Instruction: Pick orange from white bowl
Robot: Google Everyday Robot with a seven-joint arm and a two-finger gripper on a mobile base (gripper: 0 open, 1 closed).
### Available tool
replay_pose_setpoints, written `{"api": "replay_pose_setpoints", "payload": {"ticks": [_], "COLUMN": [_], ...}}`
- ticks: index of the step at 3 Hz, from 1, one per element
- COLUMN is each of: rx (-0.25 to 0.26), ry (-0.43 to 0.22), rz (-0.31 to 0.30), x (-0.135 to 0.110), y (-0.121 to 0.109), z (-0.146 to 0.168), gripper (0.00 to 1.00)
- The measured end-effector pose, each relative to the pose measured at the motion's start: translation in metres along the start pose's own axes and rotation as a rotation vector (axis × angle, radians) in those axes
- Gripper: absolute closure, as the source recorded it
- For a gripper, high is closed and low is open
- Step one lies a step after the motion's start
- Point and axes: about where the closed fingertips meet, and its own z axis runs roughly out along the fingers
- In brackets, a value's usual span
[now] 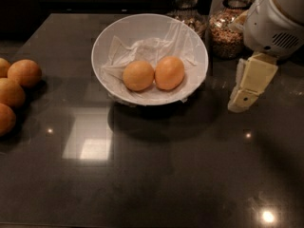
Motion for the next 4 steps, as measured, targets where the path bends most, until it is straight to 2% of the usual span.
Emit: {"api": "replay_pose_setpoints", "payload": {"ticks": [2,4], "rx": [0.013,0.024], "ry": [-0.121,-0.138], "rz": [-0.119,-0.13], "x": [-0.077,-0.083], "y": [-0.025,-0.024], "z": [0.037,0.039], "gripper": [0.0,0.0]}}
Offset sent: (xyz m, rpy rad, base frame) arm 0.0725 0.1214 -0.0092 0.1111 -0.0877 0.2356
